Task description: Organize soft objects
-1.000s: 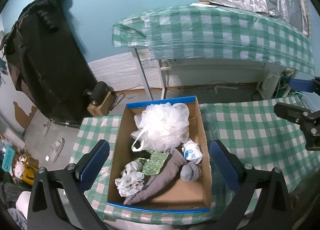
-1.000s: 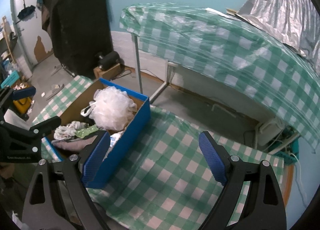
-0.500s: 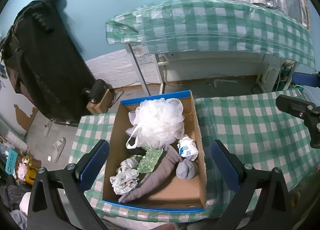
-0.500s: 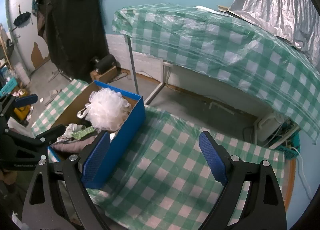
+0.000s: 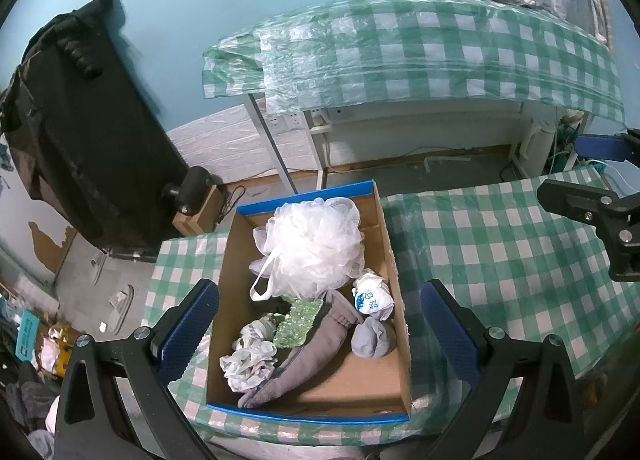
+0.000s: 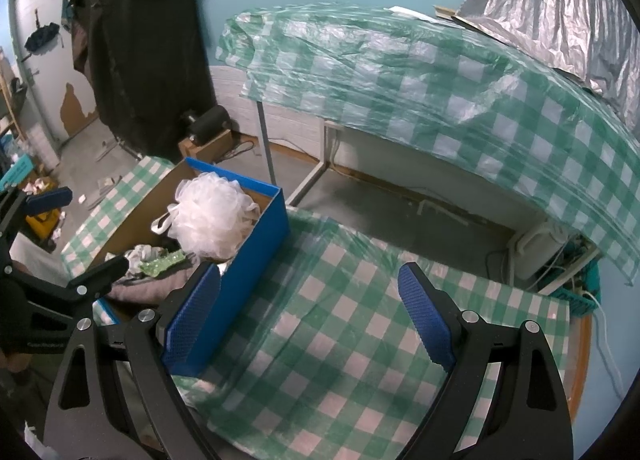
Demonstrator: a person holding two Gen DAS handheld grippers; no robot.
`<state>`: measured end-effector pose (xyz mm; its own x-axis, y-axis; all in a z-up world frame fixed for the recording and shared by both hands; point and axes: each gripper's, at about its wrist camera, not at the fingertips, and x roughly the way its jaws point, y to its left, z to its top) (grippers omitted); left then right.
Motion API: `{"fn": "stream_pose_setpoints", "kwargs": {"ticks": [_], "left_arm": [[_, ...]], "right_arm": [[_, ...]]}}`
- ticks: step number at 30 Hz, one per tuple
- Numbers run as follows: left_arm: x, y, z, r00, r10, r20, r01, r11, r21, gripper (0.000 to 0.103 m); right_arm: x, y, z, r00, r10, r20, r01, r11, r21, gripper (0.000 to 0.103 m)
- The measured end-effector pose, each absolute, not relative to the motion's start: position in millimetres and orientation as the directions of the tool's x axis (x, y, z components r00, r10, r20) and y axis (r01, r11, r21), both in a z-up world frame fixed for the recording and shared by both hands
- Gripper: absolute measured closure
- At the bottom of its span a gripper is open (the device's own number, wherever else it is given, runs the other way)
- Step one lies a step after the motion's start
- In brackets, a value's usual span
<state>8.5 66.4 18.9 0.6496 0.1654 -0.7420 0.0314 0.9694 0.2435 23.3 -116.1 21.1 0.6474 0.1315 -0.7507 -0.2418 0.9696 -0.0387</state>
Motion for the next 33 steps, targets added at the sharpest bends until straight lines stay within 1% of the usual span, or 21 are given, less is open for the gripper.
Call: {"fn": "stream_pose_setpoints", "kwargs": {"ticks": [33], "left_arm": [[6.8, 66.1, 18.6, 0.648, 0.164, -0.744, 0.035, 0.969, 0.245, 0.001]], "right_arm": [[24.9, -114.8, 17.9, 0.638, 0.130, -0.759, -0.250, 0.967, -0.044, 0.013]]}}
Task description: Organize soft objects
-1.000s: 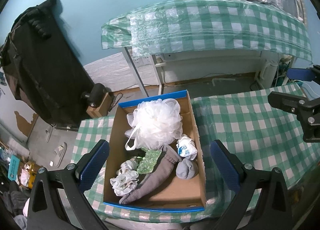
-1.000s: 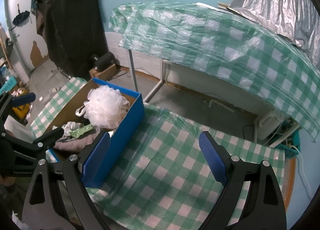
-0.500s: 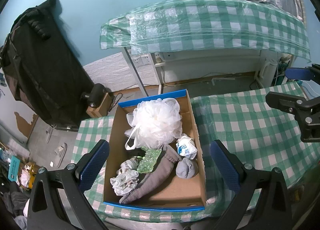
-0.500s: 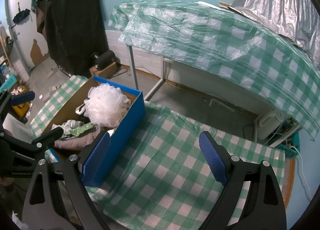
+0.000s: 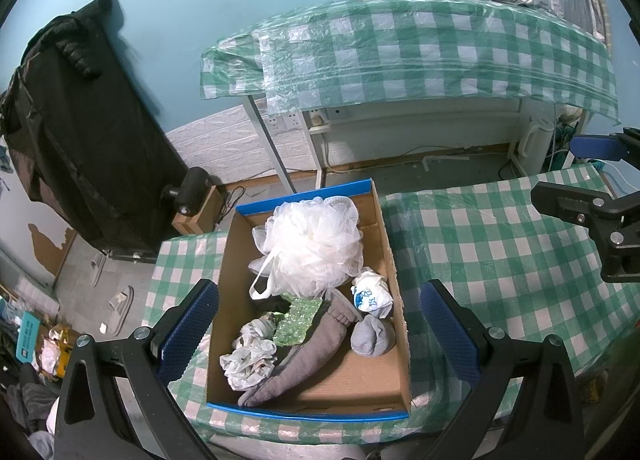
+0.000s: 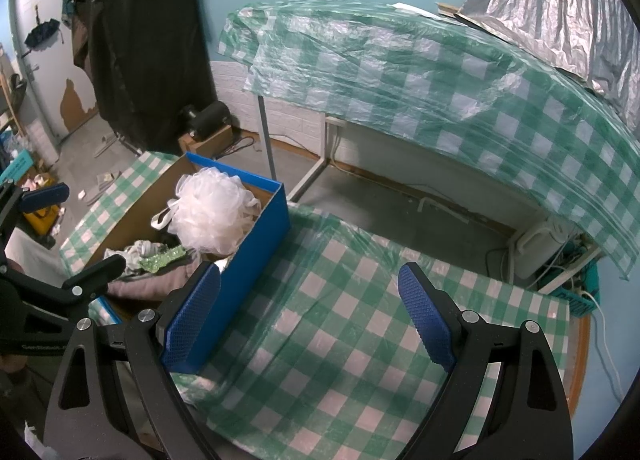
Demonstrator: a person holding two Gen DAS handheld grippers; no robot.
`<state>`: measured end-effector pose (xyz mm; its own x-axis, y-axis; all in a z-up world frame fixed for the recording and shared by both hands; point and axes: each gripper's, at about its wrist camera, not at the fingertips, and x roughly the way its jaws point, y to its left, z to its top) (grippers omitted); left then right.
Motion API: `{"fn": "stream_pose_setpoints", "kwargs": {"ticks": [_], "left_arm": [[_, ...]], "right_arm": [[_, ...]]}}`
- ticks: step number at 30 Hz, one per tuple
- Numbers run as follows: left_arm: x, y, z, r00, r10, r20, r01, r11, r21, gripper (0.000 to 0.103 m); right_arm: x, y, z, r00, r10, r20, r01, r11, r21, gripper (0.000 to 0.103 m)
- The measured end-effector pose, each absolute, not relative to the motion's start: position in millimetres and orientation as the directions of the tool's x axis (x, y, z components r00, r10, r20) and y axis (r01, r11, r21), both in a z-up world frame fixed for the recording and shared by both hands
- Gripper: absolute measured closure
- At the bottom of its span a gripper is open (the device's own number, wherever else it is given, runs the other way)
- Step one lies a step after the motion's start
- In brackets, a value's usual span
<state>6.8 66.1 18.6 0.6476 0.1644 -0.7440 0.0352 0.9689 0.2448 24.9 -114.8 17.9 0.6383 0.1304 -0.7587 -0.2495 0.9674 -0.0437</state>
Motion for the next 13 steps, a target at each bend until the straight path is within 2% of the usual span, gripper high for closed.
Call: {"fn": "stream_pose_setpoints", "kwargs": {"ticks": [13], "left_arm": [[6.1, 65.1, 19.0, 0.647, 0.165, -0.744, 0.033, 0.969, 0.244, 0.001]], "right_arm": [[24.8, -115.5, 17.8, 0.638, 0.131, -0.759, -0.250, 0.967, -0.044, 0.013]]}}
